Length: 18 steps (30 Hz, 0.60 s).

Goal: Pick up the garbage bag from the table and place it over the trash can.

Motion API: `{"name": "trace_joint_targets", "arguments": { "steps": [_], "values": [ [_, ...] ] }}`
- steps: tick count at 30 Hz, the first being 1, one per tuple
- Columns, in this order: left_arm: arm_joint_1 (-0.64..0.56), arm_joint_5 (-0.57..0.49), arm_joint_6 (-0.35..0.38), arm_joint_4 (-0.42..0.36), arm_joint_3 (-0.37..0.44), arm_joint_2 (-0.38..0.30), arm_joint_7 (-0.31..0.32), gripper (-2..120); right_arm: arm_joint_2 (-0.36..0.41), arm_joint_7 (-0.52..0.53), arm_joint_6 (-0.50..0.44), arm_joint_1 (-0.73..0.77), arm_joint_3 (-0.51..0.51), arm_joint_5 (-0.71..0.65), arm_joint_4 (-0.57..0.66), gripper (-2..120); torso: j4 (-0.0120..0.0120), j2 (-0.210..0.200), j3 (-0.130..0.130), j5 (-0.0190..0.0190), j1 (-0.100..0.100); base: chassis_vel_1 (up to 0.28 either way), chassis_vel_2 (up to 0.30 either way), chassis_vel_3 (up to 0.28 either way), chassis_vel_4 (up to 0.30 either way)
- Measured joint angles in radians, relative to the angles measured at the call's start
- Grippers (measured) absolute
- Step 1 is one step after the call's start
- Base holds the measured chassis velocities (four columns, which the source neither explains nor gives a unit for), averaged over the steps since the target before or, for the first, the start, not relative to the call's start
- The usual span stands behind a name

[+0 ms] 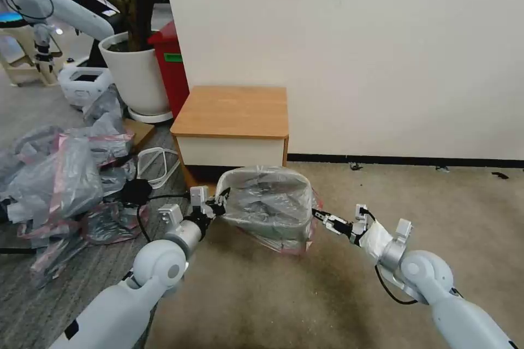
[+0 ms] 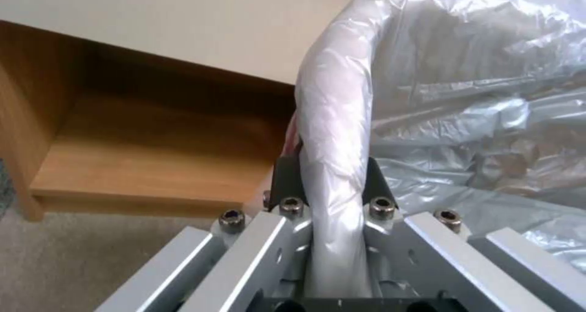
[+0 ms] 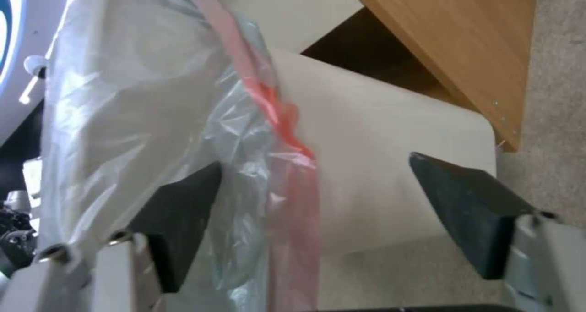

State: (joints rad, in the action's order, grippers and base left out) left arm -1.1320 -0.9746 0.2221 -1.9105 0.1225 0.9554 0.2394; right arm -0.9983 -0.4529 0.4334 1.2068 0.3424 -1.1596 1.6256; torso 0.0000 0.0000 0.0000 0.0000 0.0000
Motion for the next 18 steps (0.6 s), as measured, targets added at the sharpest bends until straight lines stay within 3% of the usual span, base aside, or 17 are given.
{"name": "trace_joint_targets", "arguments": {
  "steps": [18],
  "values": [
    [-0.006,-0.003,0.004,-0.014,-0.009,-0.005,-0.005,3,0.009,0.032,-0.028,-0.009,-0.019,0.062,-0.009,15,0.0,0.0,0.0,0.0,0.0,0.0,0.0,0.0,0.0]
  ]
}}
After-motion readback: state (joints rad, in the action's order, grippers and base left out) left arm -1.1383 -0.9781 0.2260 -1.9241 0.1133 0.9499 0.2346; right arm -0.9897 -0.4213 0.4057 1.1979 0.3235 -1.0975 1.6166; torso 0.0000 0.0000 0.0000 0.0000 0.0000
